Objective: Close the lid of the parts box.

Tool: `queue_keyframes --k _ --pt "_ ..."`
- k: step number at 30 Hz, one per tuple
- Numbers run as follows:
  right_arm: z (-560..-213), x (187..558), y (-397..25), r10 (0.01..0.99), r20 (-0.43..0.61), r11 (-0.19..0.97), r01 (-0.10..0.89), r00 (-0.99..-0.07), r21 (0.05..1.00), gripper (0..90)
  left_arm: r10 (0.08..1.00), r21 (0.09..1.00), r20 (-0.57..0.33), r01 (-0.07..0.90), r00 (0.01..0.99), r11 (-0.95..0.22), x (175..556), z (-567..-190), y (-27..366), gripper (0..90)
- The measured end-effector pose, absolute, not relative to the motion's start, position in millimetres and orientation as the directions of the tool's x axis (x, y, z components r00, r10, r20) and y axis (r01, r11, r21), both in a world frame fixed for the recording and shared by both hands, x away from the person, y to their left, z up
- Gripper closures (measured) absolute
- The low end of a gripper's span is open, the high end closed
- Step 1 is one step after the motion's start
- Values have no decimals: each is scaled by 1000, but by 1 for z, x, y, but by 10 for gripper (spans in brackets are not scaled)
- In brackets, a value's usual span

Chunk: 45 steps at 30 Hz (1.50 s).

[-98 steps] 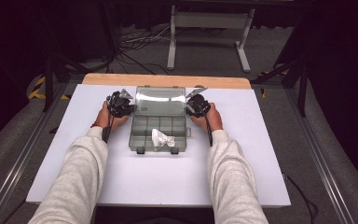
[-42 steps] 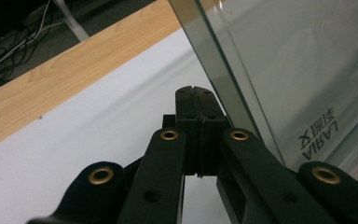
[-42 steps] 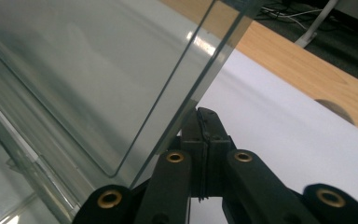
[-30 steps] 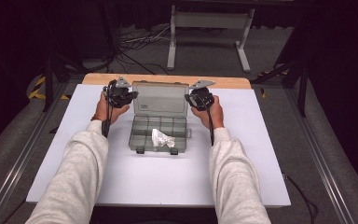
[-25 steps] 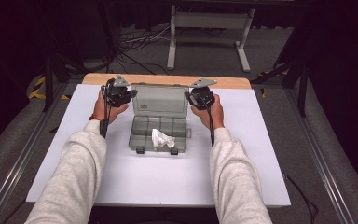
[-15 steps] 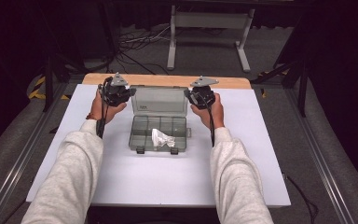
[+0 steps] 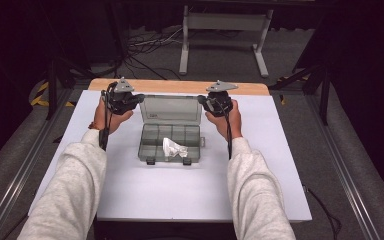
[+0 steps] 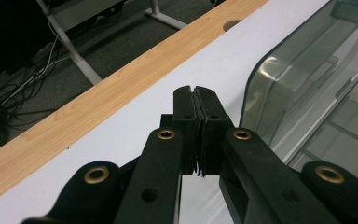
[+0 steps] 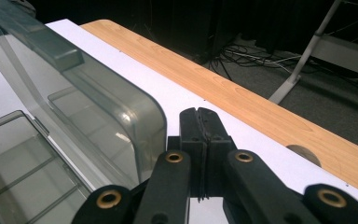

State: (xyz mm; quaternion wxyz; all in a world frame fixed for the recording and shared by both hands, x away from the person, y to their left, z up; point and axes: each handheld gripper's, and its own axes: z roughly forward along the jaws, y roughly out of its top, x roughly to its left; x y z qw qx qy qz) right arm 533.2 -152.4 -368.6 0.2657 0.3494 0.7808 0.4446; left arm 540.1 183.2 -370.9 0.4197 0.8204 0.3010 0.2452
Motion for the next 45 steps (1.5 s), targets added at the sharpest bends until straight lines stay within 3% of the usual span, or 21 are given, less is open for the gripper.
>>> queue_keyframes --k 45 --pt "-348 494 -154 733 -172 439 264 -658 859 900 634 847 215 181 743 -499 493 -348 192 867"
